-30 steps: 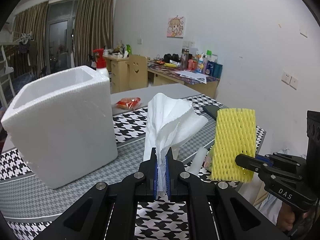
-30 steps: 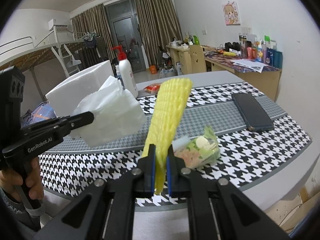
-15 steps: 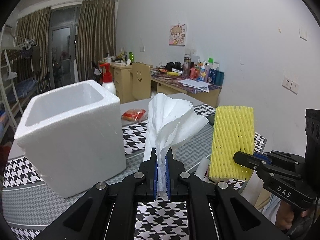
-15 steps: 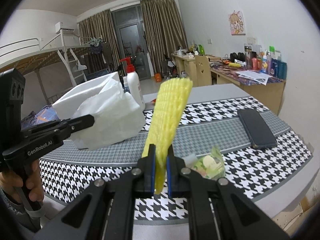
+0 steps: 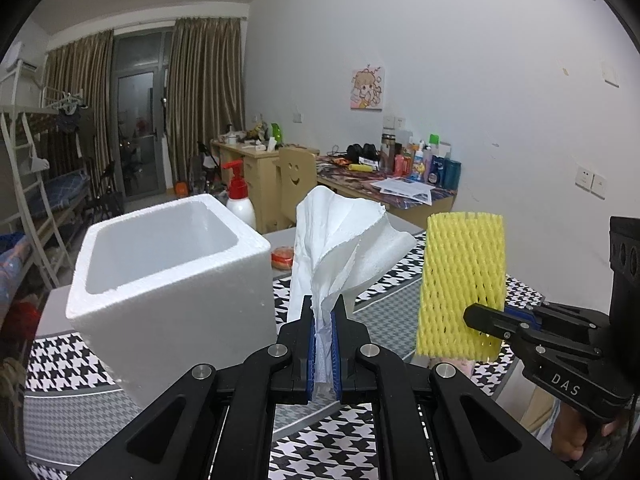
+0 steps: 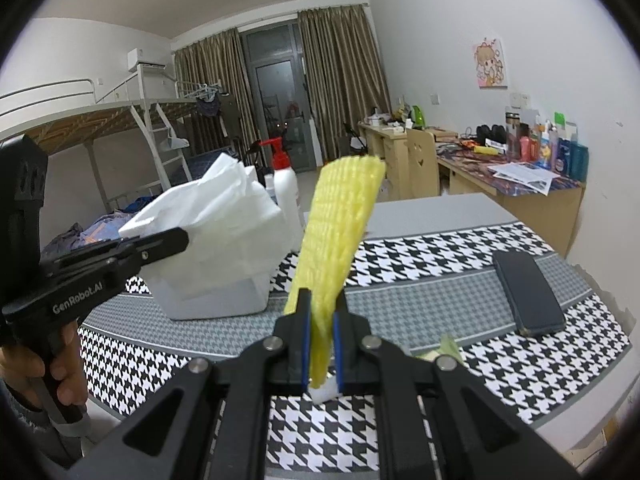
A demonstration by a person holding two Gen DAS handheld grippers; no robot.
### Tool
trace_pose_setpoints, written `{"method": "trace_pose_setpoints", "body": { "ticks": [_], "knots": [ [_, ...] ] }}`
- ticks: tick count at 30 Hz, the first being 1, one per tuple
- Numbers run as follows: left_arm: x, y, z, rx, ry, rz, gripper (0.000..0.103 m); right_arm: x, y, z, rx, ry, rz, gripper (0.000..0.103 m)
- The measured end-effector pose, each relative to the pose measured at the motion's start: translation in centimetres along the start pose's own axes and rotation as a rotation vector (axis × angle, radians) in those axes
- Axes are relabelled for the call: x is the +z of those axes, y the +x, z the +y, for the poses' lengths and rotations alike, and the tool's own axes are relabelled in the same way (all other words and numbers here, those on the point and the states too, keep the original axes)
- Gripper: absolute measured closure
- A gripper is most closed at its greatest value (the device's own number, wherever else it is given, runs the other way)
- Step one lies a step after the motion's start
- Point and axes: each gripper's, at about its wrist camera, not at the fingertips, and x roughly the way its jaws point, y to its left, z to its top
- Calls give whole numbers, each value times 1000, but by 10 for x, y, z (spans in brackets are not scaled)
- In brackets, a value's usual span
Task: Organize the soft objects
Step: 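Carry the tissues and yellow foam sleeve in both grippers over the white foam box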
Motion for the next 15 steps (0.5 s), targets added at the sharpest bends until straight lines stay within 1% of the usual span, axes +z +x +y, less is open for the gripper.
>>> {"method": "trace_pose_setpoints", "body": {
  "ticks": [15],
  "knots": [
    [12, -21, 24, 60, -4, -52, 96, 25, 4, 16, 25, -66, -62, 91]
  ]
}}
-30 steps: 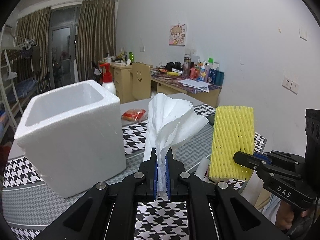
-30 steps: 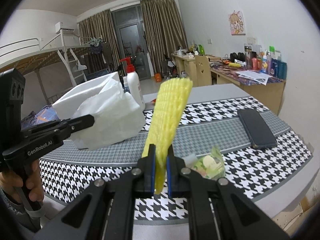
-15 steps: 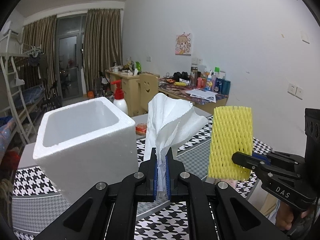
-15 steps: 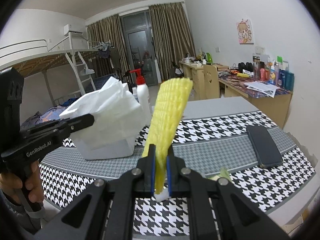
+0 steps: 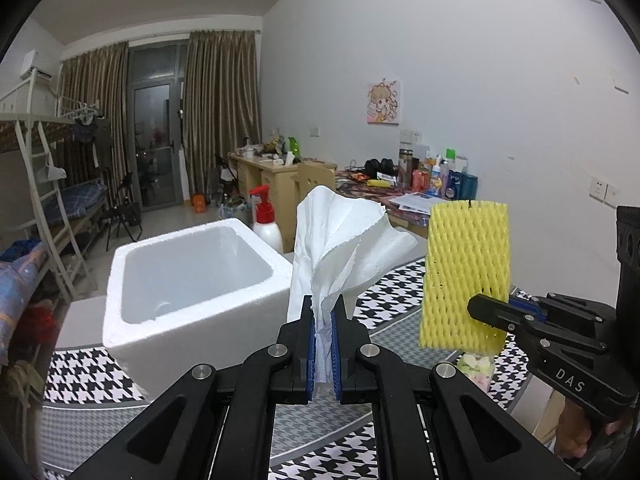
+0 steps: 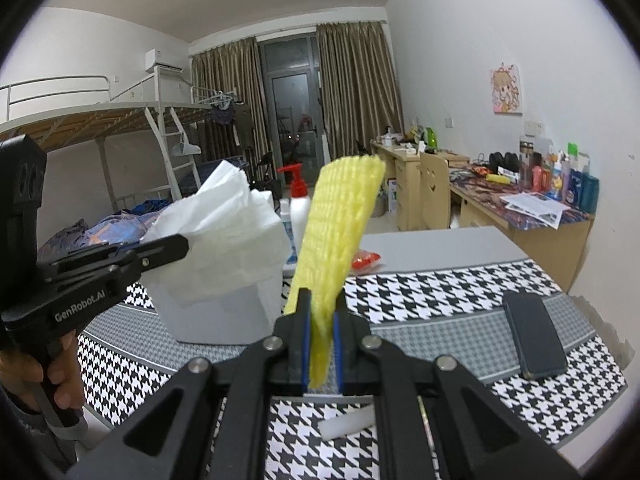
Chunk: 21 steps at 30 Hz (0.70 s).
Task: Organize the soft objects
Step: 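Carry the tissues and yellow foam sleeve in both grippers over the white foam box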
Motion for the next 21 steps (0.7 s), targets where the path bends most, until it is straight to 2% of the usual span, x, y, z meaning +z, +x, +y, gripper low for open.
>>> {"method": "trace_pose_setpoints", "body": {
  "ticks": [21],
  "knots": [
    [29, -11, 21, 87, -1, -79, 96, 36, 18, 19, 57, -45, -44, 91]
  ]
}}
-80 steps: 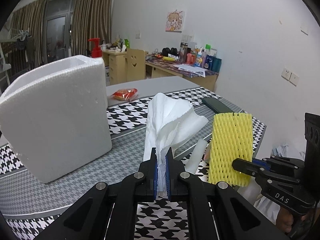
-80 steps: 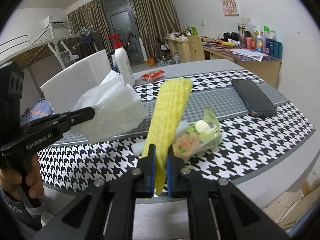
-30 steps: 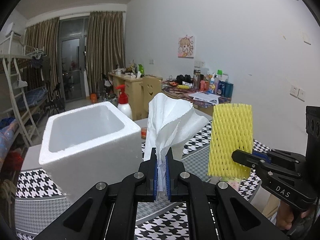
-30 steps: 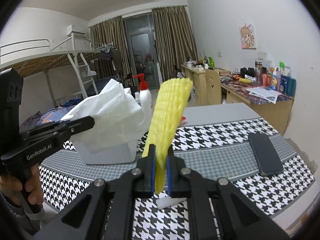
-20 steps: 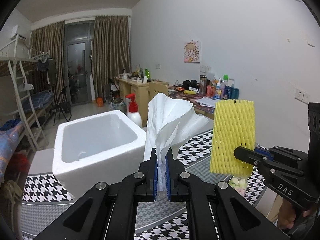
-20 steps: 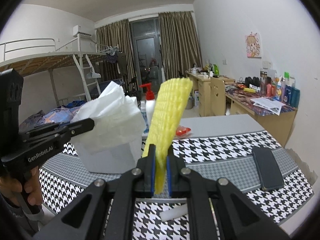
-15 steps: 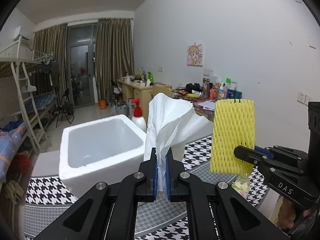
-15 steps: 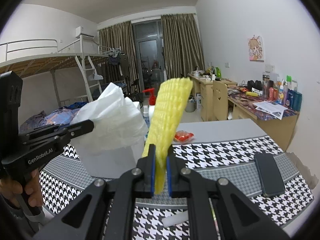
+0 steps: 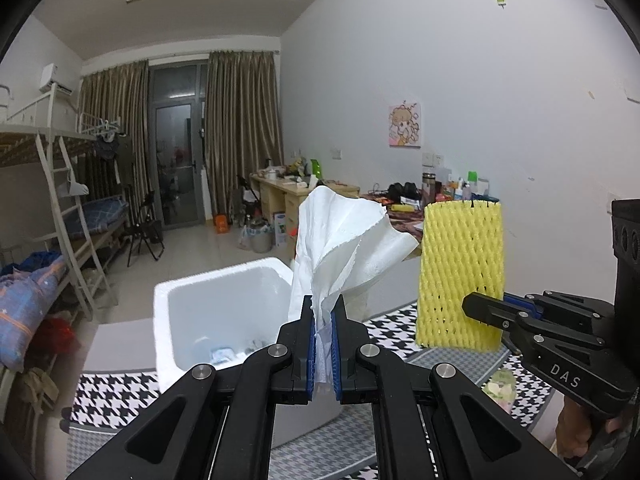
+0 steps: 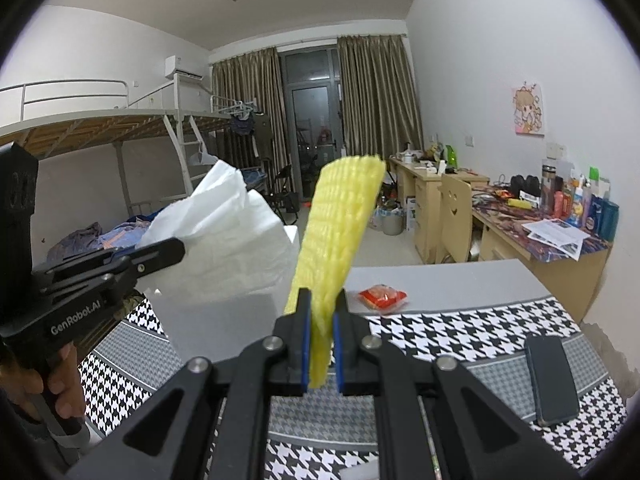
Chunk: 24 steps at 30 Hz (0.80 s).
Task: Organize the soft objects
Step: 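Carry the tissues and yellow foam sleeve in both grippers over the white foam box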
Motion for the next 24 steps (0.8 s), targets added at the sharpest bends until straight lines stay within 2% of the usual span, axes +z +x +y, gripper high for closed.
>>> {"method": "trace_pose_setpoints", "body": {
  "ticks": [10, 24],
  "knots": [
    [8, 1, 12, 29, -8, -30, 96, 18, 8, 13, 12, -47, -32, 91],
    [17, 12, 30, 131, -41, -40, 96, 33, 29, 30, 70, -95, -27, 91]
  ]
}}
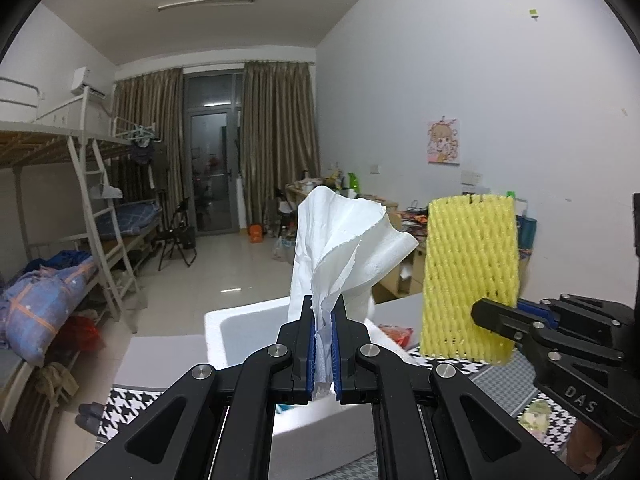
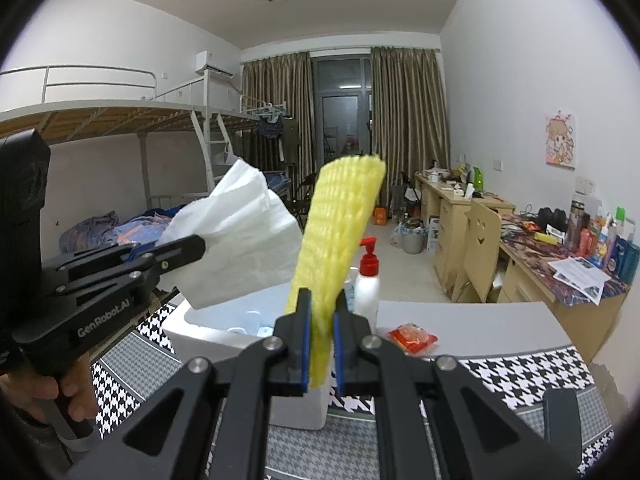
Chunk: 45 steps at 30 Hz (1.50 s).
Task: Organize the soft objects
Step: 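Carry the tissues and yellow foam sleeve in both grippers over the white foam box, then open the left gripper to drop the tissues into the box while the right drops the sleeve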
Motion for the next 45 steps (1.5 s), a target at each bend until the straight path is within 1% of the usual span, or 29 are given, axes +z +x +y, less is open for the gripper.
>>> {"method": "trace_pose_setpoints", "body": {
  "ticks": [6, 12, 24, 26, 32, 34, 36, 37, 38, 39, 40, 41, 44, 45],
  "knots": [
    [1, 10, 6, 28, -20, 11, 96, 5, 8, 7, 17, -16, 1, 91],
    [0, 23, 12, 62, -42, 50, 96, 8, 20, 15, 36, -21, 21, 91],
    [-3, 40, 17, 57, -48, 91, 96, 11, 33, 17, 49, -23, 53, 91],
    [-4, 44, 18, 67, -44, 97, 96, 12, 35, 15, 48, -20, 57, 91],
    [-9, 59, 20, 82, -43, 135, 95, 14, 43, 17, 42, -17, 72, 91],
    [-12, 63, 22, 73, -44, 149, 94, 14, 44, 16, 40, -14, 75, 91],
    [-16, 67, 23, 65, -46, 167, 90, 15, 45, 17, 40, -17, 77, 91],
    [-17, 69, 24, 65, -44, 176, 79, 15, 46, 17, 38, -18, 77, 91],
    [-18, 70, 25, 65, -46, 182, 61, 15, 46, 17, 38, -19, 77, 91],
    [-19, 71, 25, 67, -50, 183, 50, 15, 47, 17, 37, -18, 77, 91],
    [-19, 70, 26, 68, -55, 180, 31, 15, 47, 16, 35, -17, 77, 91],
    [-19, 67, 28, 75, -55, 170, 20, 16, 48, 16, 34, -16, 77, 91],
    [-18, 60, 32, 105, -59, 150, 9, 15, 48, 14, 31, -14, 81, 91],
    [-18, 58, 33, 106, -61, 145, 7, 15, 48, 15, 30, -14, 80, 91]
  ]
}}
